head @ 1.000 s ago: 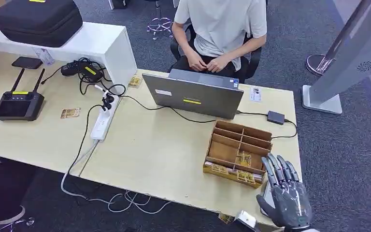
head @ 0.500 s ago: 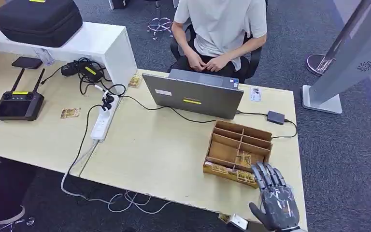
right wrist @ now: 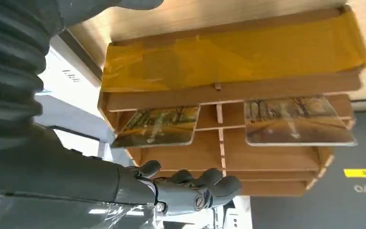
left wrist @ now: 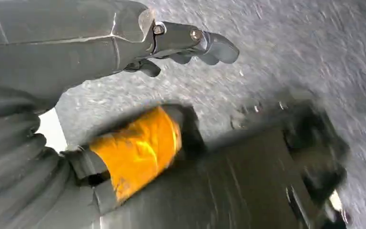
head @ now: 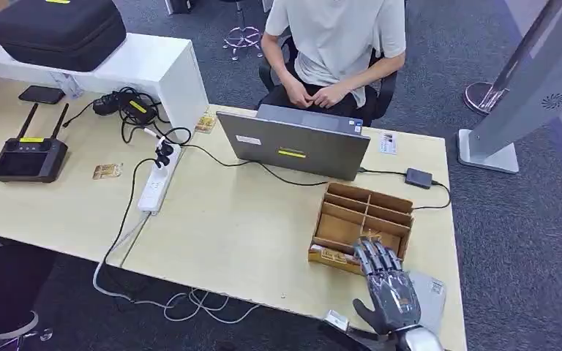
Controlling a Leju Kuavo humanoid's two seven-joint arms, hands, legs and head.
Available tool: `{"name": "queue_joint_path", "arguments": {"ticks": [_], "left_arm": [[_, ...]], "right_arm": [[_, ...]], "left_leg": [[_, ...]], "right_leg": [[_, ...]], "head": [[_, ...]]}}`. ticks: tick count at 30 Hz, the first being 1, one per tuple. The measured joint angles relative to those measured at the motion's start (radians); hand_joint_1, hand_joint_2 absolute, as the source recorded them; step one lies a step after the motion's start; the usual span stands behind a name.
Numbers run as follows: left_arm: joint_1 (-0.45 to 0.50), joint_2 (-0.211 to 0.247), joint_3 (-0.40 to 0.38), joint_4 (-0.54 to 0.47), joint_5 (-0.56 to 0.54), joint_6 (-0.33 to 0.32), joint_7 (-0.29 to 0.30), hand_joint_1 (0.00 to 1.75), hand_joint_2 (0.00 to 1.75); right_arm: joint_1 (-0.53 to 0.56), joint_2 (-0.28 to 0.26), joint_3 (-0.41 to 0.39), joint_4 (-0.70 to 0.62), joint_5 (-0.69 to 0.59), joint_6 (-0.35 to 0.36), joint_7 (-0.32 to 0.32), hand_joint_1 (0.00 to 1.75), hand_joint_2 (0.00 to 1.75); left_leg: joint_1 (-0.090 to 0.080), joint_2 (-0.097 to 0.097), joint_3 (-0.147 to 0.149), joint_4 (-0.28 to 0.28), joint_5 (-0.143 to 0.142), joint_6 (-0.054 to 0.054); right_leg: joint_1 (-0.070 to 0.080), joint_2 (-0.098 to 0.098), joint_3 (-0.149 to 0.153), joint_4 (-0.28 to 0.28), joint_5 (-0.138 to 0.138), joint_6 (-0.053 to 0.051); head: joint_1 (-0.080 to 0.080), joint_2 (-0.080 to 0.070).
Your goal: Pass the card to the sensor for recognition and then transmit it.
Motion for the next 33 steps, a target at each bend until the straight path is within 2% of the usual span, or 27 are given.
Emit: {"name": "queue_joint_path", "arguments": {"ticks": [17,33], "left_arm": [[-0.001,-0.010,-0.011,0.000,-0.015,-0.006,-0.002,0.00,1.75],[-0.001,-0.010,-0.011,0.000,-0.029,-0.006,-0.002,0.00,1.75]], "right_arm": [[-0.030,0.009,0.002,0.076,0.022,-0.030,0.012,0.00,1.75],[-0.024,0.009,-0.048,0.027,0.037,-0.051,0.027,0.00,1.75]], "left_leg": [[0.000,0.000,0.000,0.000,0.000,0.000],[0.000,0.000,0.000,0.000,0.000,0.000]], "right_leg": [[0.000,0.000,0.000,0.000,0.000,0.000],[0.000,0.000,-0.001,0.000,0.000,0.000]], "head": [[-0.001,0.000],[-0.001,0.000]]}}
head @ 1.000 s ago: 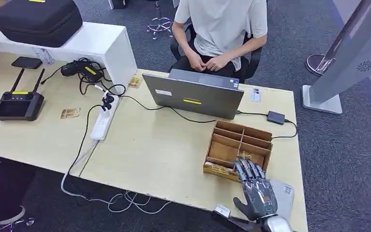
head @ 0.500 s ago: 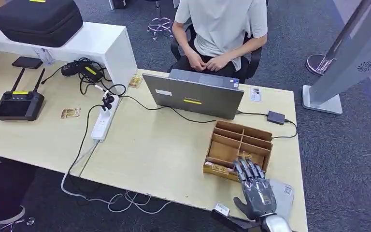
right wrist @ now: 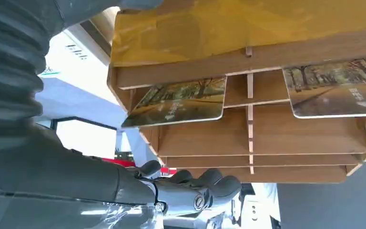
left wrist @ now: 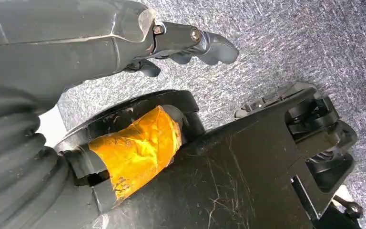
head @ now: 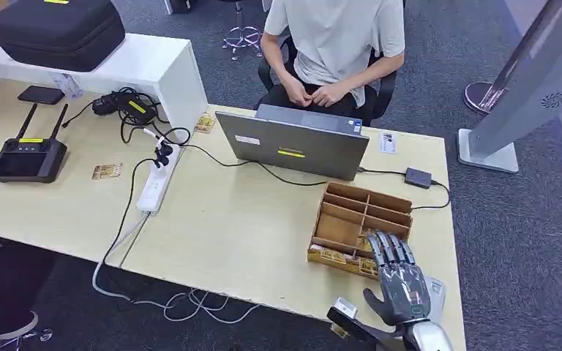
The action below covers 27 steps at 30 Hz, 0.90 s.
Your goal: Pass the card to the sensor for recognition and then transmit it.
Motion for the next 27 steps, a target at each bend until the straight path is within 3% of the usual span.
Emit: {"name": "queue_joint_path", "arguments": {"ticks": [12,13,27], "left_arm": [[0.000,0.000,0.000,0.000,-0.010,0.000,0.000,0.00,1.75],[0.000,0.000,0.000,0.000,-0.011,0.000,0.000,0.00,1.75],[0.000,0.000,0.000,0.000,-0.018,-0.002,0.000,0.00,1.75]], "right_arm": [[0.002,0.000,-0.006,-0.002,0.000,-0.011,-0.008,0.00,1.75],[0.003,0.000,-0.006,-0.002,0.000,-0.011,-0.010,1.75,1.75],[0.003,0.001,-0.005,0.008,-0.018,-0.021,-0.045,1.75,1.75]], "left_leg": [[0.000,0.000,0.000,0.000,0.000,0.000],[0.000,0.000,0.000,0.000,0.000,0.000],[0.000,0.000,0.000,0.000,0.000,0.000]], "right_leg": [[0.000,0.000,0.000,0.000,0.000,0.000],[0.000,0.000,0.000,0.000,0.000,0.000],[0.000,0.000,0.000,0.000,0.000,0.000]], "head": [[0.000,0.000],[0.000,0.000],[0.000,0.000]]}}
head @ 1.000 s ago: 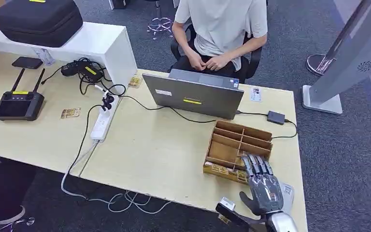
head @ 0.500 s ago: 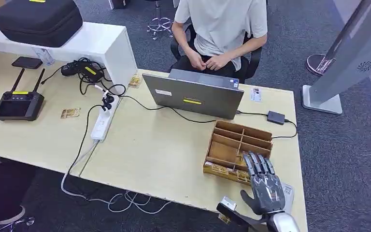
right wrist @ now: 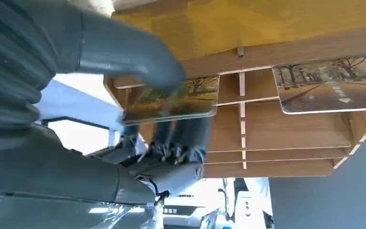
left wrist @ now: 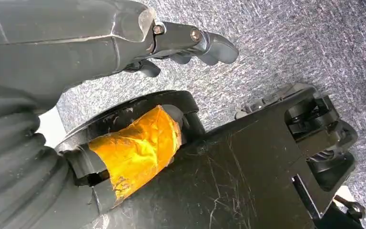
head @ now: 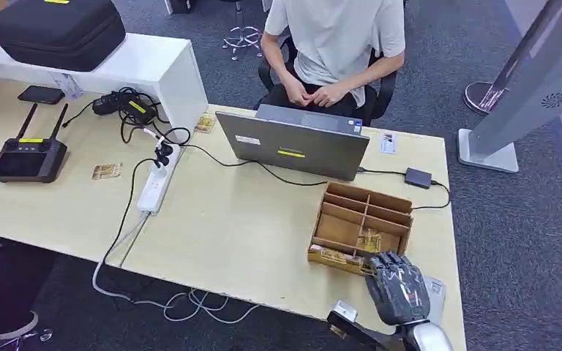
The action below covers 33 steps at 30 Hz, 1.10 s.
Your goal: Pass the card to the sensor for recognition and then transmit it.
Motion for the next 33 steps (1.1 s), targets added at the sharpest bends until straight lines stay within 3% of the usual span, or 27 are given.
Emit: {"name": "queue_joint_path", "arguments": {"ticks": [7,11,17,23,33], "left_arm": [[0.000,0.000,-0.004,0.000,-0.021,0.001,-0.017,0.00,1.75],[0.001,-0.002,-0.009,0.000,-0.028,0.042,-0.020,0.00,1.75],[0.001,0.002,-0.009,0.000,-0.035,0.041,-0.024,0.00,1.75],[0.001,0.005,-0.015,0.000,-0.055,0.019,-0.022,0.00,1.75],[0.000,0.008,-0.029,0.000,-0.096,-0.002,-0.022,0.00,1.75]], "right_arm": [[-0.004,0.004,0.000,0.000,0.000,-0.005,0.000,1.75,1.75],[-0.003,0.007,0.000,0.000,-0.010,0.002,-0.002,1.75,1.75],[-0.038,0.010,-0.001,0.000,-0.077,0.061,-0.021,1.75,1.75],[-0.177,0.010,-0.003,0.000,-0.160,0.150,-0.026,1.75,1.75],[-0.413,0.033,-0.019,0.057,-0.213,0.175,0.020,1.75,1.75]], "left_leg": [[0.000,0.000,0.000,0.000,0.000,0.000],[0.000,0.000,0.000,0.000,0.000,0.000],[0.000,0.000,0.000,0.000,0.000,0.000],[0.000,0.001,0.000,0.000,0.002,-0.001],[0.000,0.001,-0.001,0.000,0.004,-0.001]], "right_leg": [[0.000,0.000,0.000,0.000,0.000,0.000],[0.000,0.000,0.000,0.000,0.000,0.000],[0.000,0.000,0.000,0.000,0.000,0.000],[0.000,0.001,0.000,0.000,0.002,0.000],[0.000,0.001,-0.001,0.001,0.003,0.000]], "head": [[0.000,0.000],[0.000,0.000],[0.000,0.000],[0.000,0.000],[0.000,0.000]]}}
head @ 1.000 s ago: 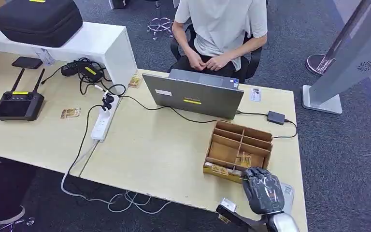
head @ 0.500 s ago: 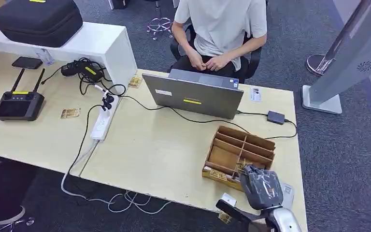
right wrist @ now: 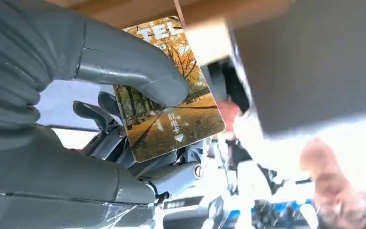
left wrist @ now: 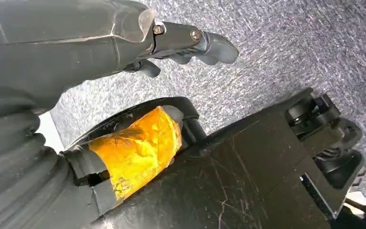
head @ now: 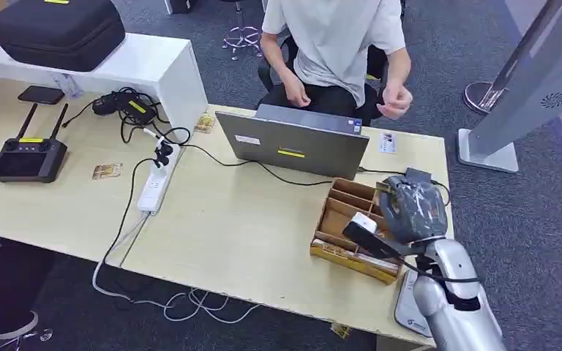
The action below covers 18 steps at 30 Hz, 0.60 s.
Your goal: Pass the card to the sensor for recognition and then transmit it.
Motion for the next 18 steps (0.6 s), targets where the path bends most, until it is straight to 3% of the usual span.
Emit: {"name": "queue_joint_path", "arguments": {"ticks": [4,12,16,18], "left_arm": [[-0.001,0.003,-0.015,0.000,-0.013,-0.007,0.000,0.00,1.75],[-0.001,0.004,-0.021,0.000,-0.024,-0.010,0.000,0.00,1.75],[-0.002,0.006,-0.032,0.000,-0.059,-0.021,-0.002,0.00,1.75],[-0.002,0.008,-0.043,0.000,-0.080,-0.027,-0.002,0.00,1.75]], "right_arm": [[-0.165,0.022,-0.014,0.083,0.003,0.002,0.022,1.75,1.75],[-0.209,0.041,-0.018,0.129,0.011,-0.018,0.034,1.75,1.75],[-0.326,0.068,-0.027,0.232,0.061,-0.066,0.107,1.75,1.75],[-0.416,0.084,-0.035,0.327,0.108,-0.078,0.175,1.75,1.75]], "left_leg": [[0.000,-0.001,0.000,0.000,0.001,0.000],[0.000,-0.001,-0.001,0.000,0.001,0.000],[0.000,0.000,-0.001,0.000,0.001,0.000],[0.000,0.000,-0.001,0.000,0.002,-0.001]], "right_leg": [[0.000,-0.001,0.000,0.000,0.000,0.000],[0.000,-0.001,0.000,0.000,0.000,0.000],[0.000,0.000,-0.001,0.000,0.001,0.000],[0.000,0.000,-0.001,0.000,0.001,0.000]], "head": [[0.000,0.000],[0.000,0.000],[0.000,0.000],[0.000,0.000]]}}
